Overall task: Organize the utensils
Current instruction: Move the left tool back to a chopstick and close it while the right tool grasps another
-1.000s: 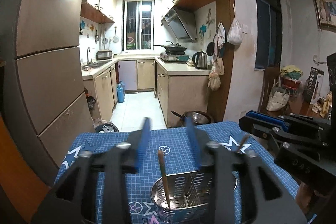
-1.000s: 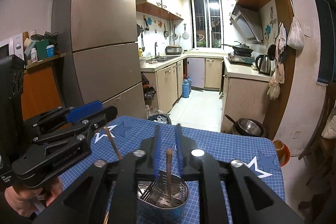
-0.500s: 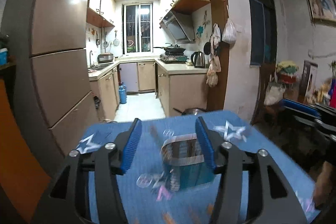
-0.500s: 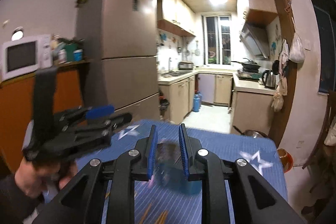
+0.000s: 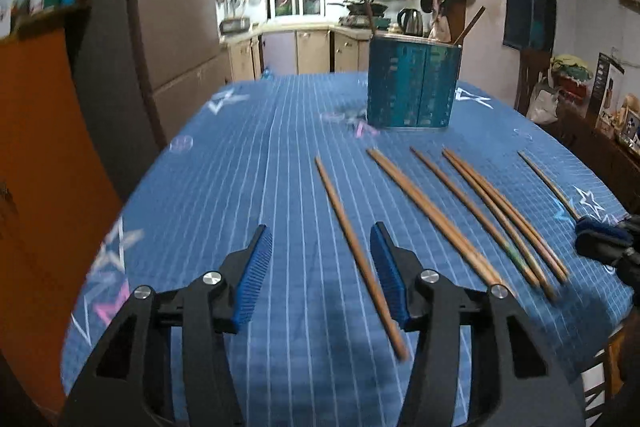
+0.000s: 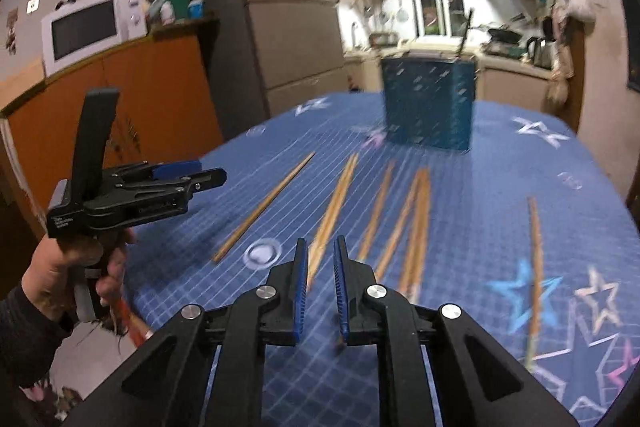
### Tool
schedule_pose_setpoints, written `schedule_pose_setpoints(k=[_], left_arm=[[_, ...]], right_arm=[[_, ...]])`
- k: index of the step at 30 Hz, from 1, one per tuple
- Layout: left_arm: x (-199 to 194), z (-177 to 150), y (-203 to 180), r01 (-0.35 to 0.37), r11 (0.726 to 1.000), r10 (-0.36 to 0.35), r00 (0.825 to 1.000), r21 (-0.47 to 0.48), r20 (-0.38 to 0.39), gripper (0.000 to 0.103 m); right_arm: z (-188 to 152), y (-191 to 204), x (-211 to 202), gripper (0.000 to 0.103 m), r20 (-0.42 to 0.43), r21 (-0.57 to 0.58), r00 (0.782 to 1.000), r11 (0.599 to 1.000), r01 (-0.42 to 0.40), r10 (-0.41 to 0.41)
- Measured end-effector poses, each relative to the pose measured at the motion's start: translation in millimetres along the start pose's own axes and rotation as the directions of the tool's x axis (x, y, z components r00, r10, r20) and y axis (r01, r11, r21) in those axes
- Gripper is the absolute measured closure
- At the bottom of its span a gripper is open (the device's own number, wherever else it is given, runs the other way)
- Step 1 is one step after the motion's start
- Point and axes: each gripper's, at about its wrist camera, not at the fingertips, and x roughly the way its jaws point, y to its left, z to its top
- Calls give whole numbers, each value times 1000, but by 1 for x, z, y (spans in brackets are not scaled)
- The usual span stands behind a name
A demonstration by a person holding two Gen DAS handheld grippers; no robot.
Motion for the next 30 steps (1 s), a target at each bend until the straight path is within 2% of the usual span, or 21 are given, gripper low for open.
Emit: schedule_pose_setpoints(k=[4, 9, 16, 18, 20, 28, 30], left_arm=[[2, -18, -8, 27, 1000, -26, 999, 14, -30, 54], [9, -38, -8, 55, 998, -53, 996, 23, -65, 54], [12, -51, -11, 71, 997, -69, 994, 18, -85, 54], [12, -54, -13, 72, 997, -69, 994, 24, -87, 54], [12, -57, -15, 72, 997, -69, 993, 29, -93, 54], [9, -66, -29, 62, 996, -57, 995, 66, -79, 54], [8, -67, -31, 63, 996, -59, 996, 64, -70, 59]], right_arm=[[-13, 9, 25, 89, -98, 4, 994, 999, -38, 38], [-21, 9, 43, 88, -157, 20, 987, 1000, -9, 12], [-18, 10, 53, 88, -173, 14, 985, 1000, -4, 6], [-20, 9, 53, 95, -166, 6, 986, 1000, 23, -22], [-21, 4, 48, 95, -149, 18, 988, 999, 45, -42], [-27, 4, 44, 94, -139, 19, 990, 999, 34, -31], [-28, 6, 44, 94, -135, 18, 990, 999, 38, -35]])
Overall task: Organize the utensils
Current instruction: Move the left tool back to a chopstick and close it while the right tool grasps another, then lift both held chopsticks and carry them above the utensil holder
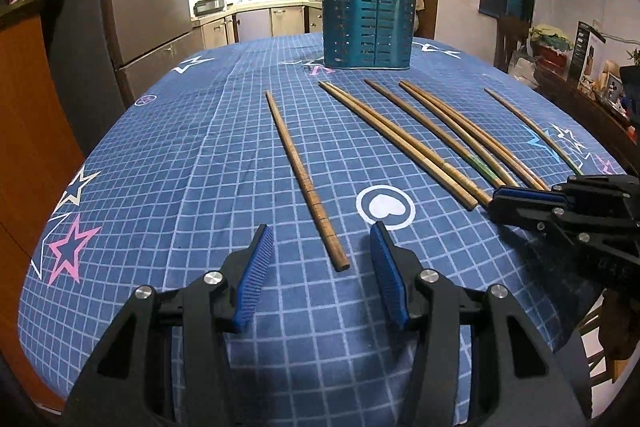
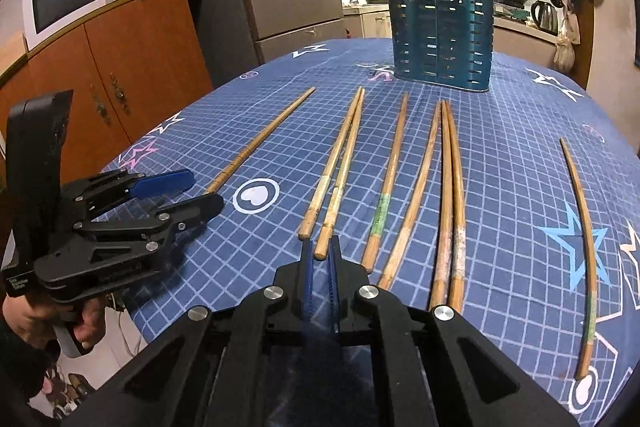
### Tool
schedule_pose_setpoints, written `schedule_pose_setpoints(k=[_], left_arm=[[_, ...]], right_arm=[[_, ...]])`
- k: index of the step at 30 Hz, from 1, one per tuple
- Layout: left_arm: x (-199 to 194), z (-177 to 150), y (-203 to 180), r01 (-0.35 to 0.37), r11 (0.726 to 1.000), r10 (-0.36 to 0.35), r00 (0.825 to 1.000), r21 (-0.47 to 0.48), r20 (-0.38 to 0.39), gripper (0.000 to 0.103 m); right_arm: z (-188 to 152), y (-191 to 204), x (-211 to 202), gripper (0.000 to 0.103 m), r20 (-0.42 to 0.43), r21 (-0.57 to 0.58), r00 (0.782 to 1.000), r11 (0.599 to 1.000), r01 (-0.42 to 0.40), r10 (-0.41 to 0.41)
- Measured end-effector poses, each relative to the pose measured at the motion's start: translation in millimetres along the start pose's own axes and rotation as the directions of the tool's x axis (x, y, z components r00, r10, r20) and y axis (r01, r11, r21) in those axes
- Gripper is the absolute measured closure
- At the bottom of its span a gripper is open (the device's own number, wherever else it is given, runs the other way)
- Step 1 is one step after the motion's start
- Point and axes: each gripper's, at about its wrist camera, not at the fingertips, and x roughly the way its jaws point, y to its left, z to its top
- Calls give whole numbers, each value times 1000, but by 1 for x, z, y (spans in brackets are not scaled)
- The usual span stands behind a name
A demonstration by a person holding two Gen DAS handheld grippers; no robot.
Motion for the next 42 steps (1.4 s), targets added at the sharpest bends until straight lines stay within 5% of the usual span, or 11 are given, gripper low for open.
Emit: schedule_pose_setpoints(k=[10, 27, 42], left_arm=[[-8, -11, -15, -35, 999, 35, 997, 5, 66, 94], [-33, -8, -9, -33, 999, 36, 988, -28, 147, 98], [-83, 41, -10, -65, 998, 69, 935, -22, 347, 98]], right_arm=[[-8, 5, -1, 95, 64, 7, 997, 999, 46, -47], [-1, 6, -49, 96, 237, -17, 968, 996, 89, -82], [59, 3, -112, 96, 413, -106, 908, 987, 124, -69]])
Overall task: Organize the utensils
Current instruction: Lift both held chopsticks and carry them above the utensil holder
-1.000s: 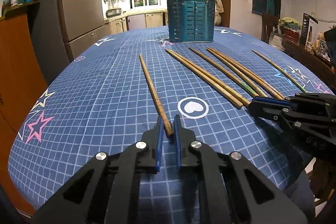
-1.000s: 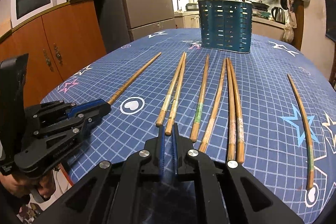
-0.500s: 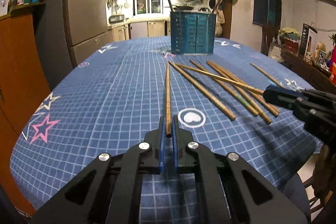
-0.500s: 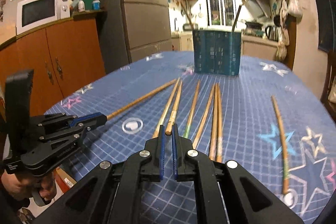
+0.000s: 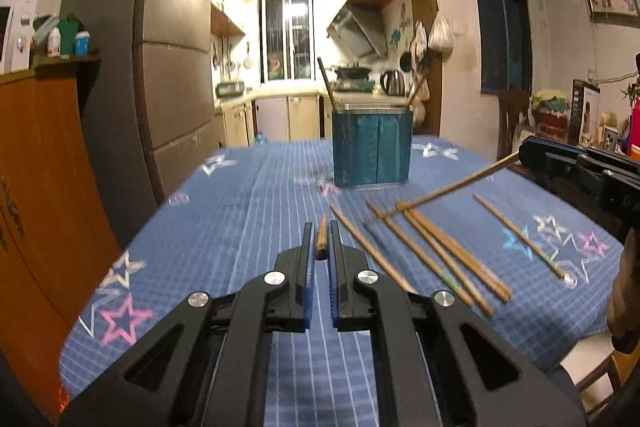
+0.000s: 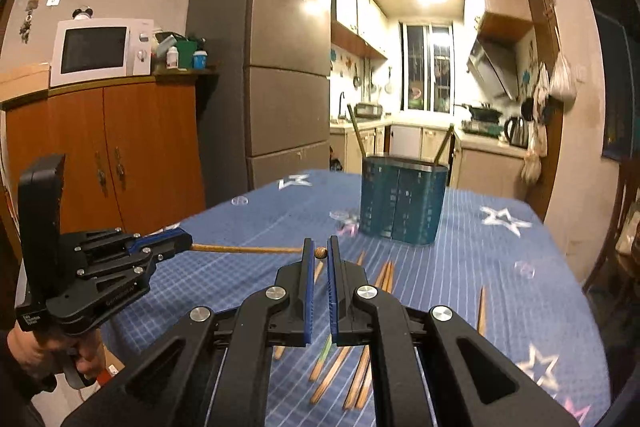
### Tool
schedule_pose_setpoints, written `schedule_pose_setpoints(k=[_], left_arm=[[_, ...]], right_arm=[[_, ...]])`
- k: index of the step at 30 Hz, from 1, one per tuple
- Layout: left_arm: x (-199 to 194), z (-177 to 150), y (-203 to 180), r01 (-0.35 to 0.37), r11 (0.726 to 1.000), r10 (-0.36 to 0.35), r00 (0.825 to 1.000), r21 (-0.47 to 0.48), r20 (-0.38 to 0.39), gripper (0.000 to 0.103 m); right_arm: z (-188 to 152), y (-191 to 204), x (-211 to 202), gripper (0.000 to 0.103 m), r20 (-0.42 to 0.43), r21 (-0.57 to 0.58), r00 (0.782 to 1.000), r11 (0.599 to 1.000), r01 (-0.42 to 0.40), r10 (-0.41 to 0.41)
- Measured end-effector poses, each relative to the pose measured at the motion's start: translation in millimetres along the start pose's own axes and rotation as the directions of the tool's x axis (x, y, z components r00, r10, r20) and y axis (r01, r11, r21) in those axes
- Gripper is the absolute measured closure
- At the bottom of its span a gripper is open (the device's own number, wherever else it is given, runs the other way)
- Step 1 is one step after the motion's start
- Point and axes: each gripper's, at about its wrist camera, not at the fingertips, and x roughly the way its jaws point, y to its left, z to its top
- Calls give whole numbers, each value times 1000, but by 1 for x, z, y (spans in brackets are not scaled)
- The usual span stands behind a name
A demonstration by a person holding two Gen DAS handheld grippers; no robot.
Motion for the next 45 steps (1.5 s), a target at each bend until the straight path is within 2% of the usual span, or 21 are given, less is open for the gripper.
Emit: schedule_pose_setpoints(k=[11, 18, 25, 31, 38, 45], left_arm=[[13, 57, 12, -13, 1000, 11, 990, 7, 142, 99], [31, 81, 10, -12, 999, 6, 983, 34, 181, 99], [48, 96, 16, -1, 1000, -5, 981, 29, 196, 98], [71, 95, 22, 23, 1000, -22, 985, 1, 169, 98], [75, 97, 22, 10, 1000, -9, 985, -4, 173, 98], [72, 117, 19, 9, 1000, -12, 984, 19, 176, 98]], right_arm=[[51, -22, 24, 96, 24, -23, 1000, 1000, -10, 10], [69, -30, 42, 96, 18, -30, 1000, 999, -18, 18], [79, -37, 55, 96, 17, -37, 1000, 999, -25, 26], [83, -45, 61, 96, 15, -27, 999, 999, -34, 34], [86, -49, 65, 96, 13, -27, 999, 999, -35, 36], [102, -59, 74, 96, -1, -5, 998, 998, -61, 61]])
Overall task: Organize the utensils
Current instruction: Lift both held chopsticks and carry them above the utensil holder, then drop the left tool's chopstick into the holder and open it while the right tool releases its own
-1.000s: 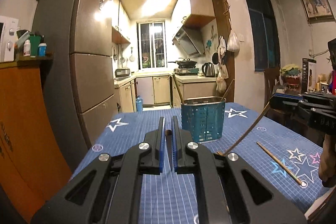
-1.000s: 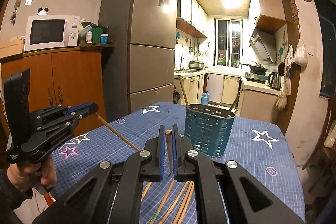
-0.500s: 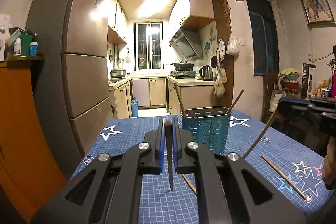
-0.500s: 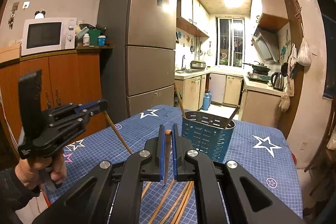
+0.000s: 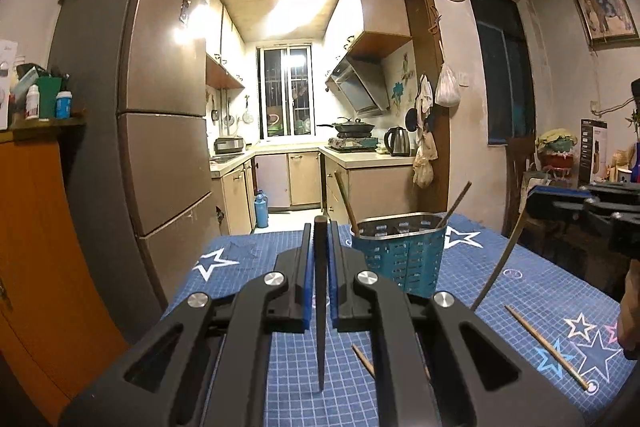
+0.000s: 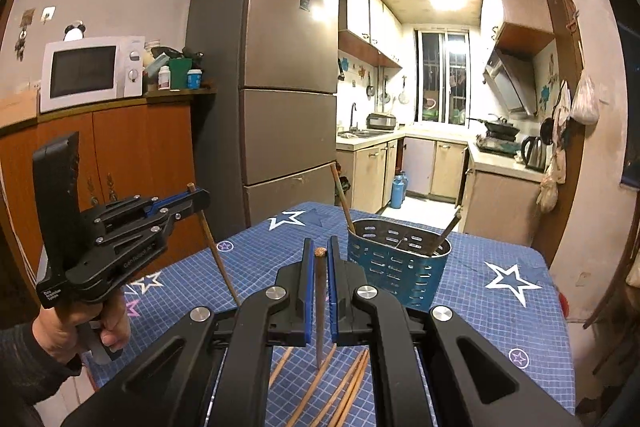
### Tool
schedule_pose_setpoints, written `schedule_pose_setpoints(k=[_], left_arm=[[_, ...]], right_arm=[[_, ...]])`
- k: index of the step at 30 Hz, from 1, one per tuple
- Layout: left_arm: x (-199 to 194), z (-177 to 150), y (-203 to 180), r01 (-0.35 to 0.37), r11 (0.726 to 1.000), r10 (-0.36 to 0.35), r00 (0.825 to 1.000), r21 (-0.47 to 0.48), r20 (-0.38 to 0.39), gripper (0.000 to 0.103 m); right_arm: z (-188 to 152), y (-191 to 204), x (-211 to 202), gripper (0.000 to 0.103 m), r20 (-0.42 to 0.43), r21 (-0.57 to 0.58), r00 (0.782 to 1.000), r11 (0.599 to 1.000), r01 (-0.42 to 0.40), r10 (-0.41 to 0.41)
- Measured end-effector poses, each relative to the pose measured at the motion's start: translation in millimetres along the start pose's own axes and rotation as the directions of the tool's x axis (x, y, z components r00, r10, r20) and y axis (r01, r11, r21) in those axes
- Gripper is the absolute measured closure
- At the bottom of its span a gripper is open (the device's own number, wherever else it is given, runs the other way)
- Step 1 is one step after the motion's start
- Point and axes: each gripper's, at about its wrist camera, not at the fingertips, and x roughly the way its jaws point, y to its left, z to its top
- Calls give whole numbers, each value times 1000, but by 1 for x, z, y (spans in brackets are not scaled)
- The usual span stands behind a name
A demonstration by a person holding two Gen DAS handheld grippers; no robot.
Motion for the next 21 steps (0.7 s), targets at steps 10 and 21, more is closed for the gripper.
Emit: schedule_pose_setpoints(k=[10, 21], left_arm=[[15, 63, 1, 64, 998, -64, 998, -15, 21, 98], [41, 133, -31, 147, 989, -145, 986, -15, 76, 98]], right_arm=[[53, -21, 8, 96, 18, 39, 1000, 999, 4, -5], [128, -57, 11, 96, 72, 49, 995, 997, 63, -66]])
